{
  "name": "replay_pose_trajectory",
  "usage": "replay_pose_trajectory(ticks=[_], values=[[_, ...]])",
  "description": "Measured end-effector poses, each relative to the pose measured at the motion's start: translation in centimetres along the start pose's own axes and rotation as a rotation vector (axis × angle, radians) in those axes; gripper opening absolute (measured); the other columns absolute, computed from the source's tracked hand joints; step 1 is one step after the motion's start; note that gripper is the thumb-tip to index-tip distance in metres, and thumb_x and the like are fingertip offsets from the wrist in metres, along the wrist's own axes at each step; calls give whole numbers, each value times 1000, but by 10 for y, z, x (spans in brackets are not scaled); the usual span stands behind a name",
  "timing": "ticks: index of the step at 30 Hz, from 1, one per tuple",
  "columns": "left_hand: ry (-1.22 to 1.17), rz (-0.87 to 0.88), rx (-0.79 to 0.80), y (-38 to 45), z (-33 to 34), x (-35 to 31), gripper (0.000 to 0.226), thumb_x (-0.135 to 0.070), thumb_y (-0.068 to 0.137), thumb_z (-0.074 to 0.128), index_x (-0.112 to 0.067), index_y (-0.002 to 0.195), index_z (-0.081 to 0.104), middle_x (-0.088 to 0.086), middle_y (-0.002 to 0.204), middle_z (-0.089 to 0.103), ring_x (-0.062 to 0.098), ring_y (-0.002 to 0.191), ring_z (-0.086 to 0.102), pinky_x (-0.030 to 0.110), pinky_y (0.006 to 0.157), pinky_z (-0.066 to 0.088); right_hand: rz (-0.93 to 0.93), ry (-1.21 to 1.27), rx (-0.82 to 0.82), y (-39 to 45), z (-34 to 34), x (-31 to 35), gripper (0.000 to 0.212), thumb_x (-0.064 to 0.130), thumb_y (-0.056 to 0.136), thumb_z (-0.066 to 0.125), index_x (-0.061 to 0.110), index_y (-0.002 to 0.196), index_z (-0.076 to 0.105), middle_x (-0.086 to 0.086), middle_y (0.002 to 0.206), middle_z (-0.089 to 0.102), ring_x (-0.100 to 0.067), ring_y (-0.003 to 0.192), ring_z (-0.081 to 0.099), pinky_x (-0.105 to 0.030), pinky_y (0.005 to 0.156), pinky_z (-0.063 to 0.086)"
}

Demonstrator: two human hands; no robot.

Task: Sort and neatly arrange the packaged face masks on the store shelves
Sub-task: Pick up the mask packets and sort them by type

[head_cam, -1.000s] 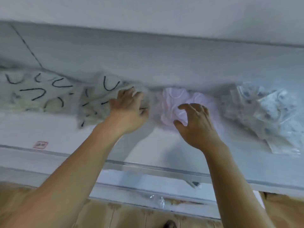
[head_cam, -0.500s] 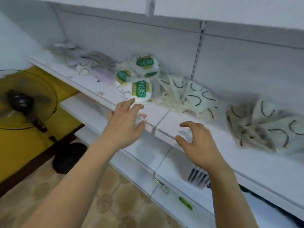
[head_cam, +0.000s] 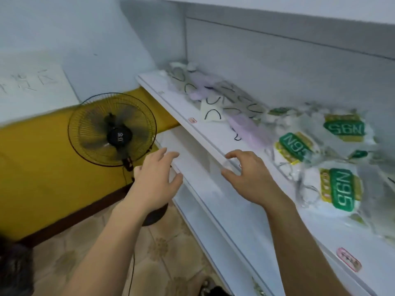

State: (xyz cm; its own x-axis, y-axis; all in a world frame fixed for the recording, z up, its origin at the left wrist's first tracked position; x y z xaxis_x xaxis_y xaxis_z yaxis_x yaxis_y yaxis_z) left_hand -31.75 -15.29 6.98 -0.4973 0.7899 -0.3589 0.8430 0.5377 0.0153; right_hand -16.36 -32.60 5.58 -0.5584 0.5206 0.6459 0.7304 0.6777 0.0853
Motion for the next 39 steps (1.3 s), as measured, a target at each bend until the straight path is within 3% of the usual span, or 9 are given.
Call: replay_pose_trajectory(ticks=[9, 14, 18, 21, 25, 29, 33, 36, 39], values=[[-125, 33, 14, 175, -21, 54, 58, -37, 98, 61, -28, 152, 41, 0, 164, 32, 21, 153, 27, 56, 119, 33, -6, 0, 15, 190, 21, 42, 44, 39, 93, 66, 28, 135, 55, 0, 136, 53, -22, 129, 47, -35, 101, 41], [-232, 182, 102, 284, 1, 47, 59, -34, 99, 61, -25, 153, 39, 3, 159, 38, 20, 146, 36, 42, 118, 36, 142, -60, -63, 234, 19, 4, 44, 35, 95, 67, 25, 137, 56, 0, 137, 55, -19, 128, 50, -17, 92, 28], [-422, 63, 47, 395, -2, 77, 58, -31, 97, 62, -26, 151, 38, 10, 148, 45, 30, 132, 49, 44, 105, 44, 263, -48, -241, 284, 13, -21, 41, 30, 94, 69, 25, 132, 58, -2, 134, 56, -19, 123, 54, -21, 92, 35], [-575, -55, -29, 475, -13, 109, 59, -30, 96, 62, -24, 149, 37, 16, 156, 29, 34, 118, 50, 36, 96, 40, 358, -51, -420, 348, 2, -27, 39, 25, 94, 65, 26, 133, 56, -3, 136, 55, -23, 124, 54, -30, 96, 40], [-672, -140, -57, 553, -22, 137, 65, -33, 96, 58, -20, 152, 27, 19, 149, 29, 40, 114, 52, 37, 93, 43, 482, -108, -422, 405, 20, -35, 49, 18, 94, 60, 24, 142, 49, -5, 144, 47, -26, 129, 48, -36, 102, 39], [-628, -92, 4, 591, -8, 138, 96, -36, 89, 72, -25, 159, 8, 22, 139, 33, 47, 116, 51, 43, 92, 43, 648, -237, -451, 415, 10, -68, 62, 11, 86, 66, 15, 144, 47, -16, 145, 45, -40, 134, 41, -46, 110, 36], [-625, 53, -84, 598, -6, 139, 107, -25, 82, 84, -34, 160, 10, 18, 142, 42, 42, 123, 53, 49, 96, 46, 770, -325, -324, 413, -6, -97, 70, 38, 85, 78, 18, 144, 47, -16, 141, 54, -41, 130, 49, -51, 108, 43], [-660, 167, -165, 601, -13, 139, 108, -10, 83, 81, -32, 162, 11, 11, 155, 43, 35, 136, 49, 48, 105, 45, 748, -368, -377, 416, -16, -98, 46, 36, 92, 66, 15, 132, 62, -18, 126, 69, -40, 117, 63, -46, 99, 50], [-795, 246, -221, 601, -23, 139, 100, -1, 88, 72, -35, 161, 13, 6, 152, 49, 30, 122, 63, 42, 103, 53, 661, -335, -531, 424, -19, -82, 56, 50, 84, 42, 11, 109, 74, -22, 108, 74, -41, 100, 69, -44, 87, 55]])
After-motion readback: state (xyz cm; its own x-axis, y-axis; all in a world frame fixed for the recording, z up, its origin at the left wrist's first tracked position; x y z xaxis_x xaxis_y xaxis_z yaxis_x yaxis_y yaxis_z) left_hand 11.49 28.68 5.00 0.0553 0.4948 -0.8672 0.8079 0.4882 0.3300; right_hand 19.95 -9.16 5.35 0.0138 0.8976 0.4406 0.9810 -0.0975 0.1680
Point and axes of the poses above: each hand's wrist, its own y-axis towards the middle knuckle, its own z-axis out of the palm, x = y × z, the point moved 9 cm from there along y, towards the middle knuckle
